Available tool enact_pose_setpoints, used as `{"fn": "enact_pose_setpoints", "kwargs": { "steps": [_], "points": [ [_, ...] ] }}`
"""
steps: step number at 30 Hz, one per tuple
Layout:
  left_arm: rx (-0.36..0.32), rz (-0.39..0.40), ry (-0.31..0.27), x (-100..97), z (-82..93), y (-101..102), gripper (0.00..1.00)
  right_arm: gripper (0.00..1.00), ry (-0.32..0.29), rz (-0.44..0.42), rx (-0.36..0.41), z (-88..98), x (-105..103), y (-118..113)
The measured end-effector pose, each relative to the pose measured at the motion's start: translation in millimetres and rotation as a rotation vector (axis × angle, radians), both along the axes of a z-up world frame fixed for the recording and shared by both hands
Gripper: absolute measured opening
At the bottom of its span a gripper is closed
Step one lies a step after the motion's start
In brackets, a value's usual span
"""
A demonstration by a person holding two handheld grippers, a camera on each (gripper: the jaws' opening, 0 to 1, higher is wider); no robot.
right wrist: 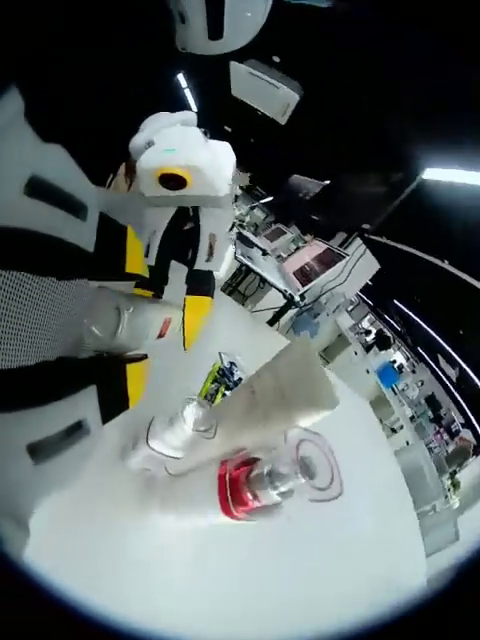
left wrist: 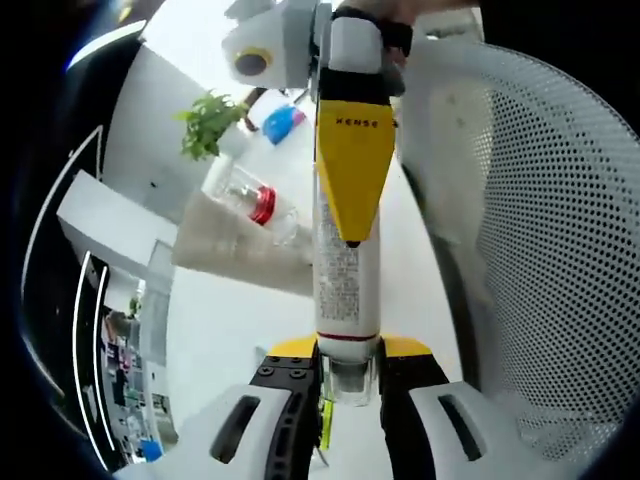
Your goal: Arrange the skincare products in the storage area until every visible bottle or jar stands upright without overlapping.
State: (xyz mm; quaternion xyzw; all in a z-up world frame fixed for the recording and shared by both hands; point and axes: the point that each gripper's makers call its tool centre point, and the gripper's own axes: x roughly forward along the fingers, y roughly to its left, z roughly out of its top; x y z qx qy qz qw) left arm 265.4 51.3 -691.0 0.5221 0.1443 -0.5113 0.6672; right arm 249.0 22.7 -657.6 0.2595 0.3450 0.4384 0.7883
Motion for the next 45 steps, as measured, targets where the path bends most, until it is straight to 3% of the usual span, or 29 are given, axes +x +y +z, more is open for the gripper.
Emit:
{"fn": "enact_pose_setpoints", "kwargs": {
  "steps": [6, 12, 15, 16, 18, 19, 21, 26, 31, 45],
  "points": [
    [0.025, 0.020, -0.048, 1.5, 4.4, 3.9, 0.18, 0.25, 0.063, -0.042, 0.107, -0.9, -2.2, 3.8],
    [0.023, 0.023, -0.021, -0.3, 1.5, 6.9, 0.18, 0.23, 0.065, -0.016, 0.087, -0.4, -5.0, 8.1],
    [0.019, 0.013, 0.003, -1.2, 0.6, 7.5, 0.18, 0.22, 0.021, 0.003, 0.065, 1.2, -5.3, 9.2],
    [0.019, 0.006, 0.046, -5.6, -2.3, 7.5, 0.18, 0.22, -0.030, 0.030, 0.045, 2.4, -6.0, 10.2],
    [0.008, -0.002, 0.063, -6.4, -2.2, 6.9, 0.19, 0.22, -0.084, 0.061, 0.014, 4.5, -7.5, 11.7],
    [-0.005, -0.010, 0.122, -12.4, -4.7, 5.9, 0.19, 0.22, -0.123, 0.094, -0.006, 5.1, -9.9, 12.5],
    [-0.020, -0.013, 0.184, -16.6, -6.4, 6.6, 0.21, 0.22, -0.181, 0.140, -0.049, 6.4, -13.3, 13.9],
    [-0.040, -0.034, 0.273, -21.9, -9.1, 6.0, 0.23, 0.22, -0.351, 0.260, -0.143, 9.7, -19.4, 16.6],
    [-0.020, -0.052, 0.313, -26.4, -14.6, 6.5, 0.24, 0.22, -0.507, 0.375, -0.241, 6.1, -26.1, 19.5],
    [-0.042, -0.048, 0.425, -36.8, -19.2, 9.0, 0.22, 0.22, -0.640, 0.482, -0.270, 8.2, -31.9, 18.6]
  ]
}}
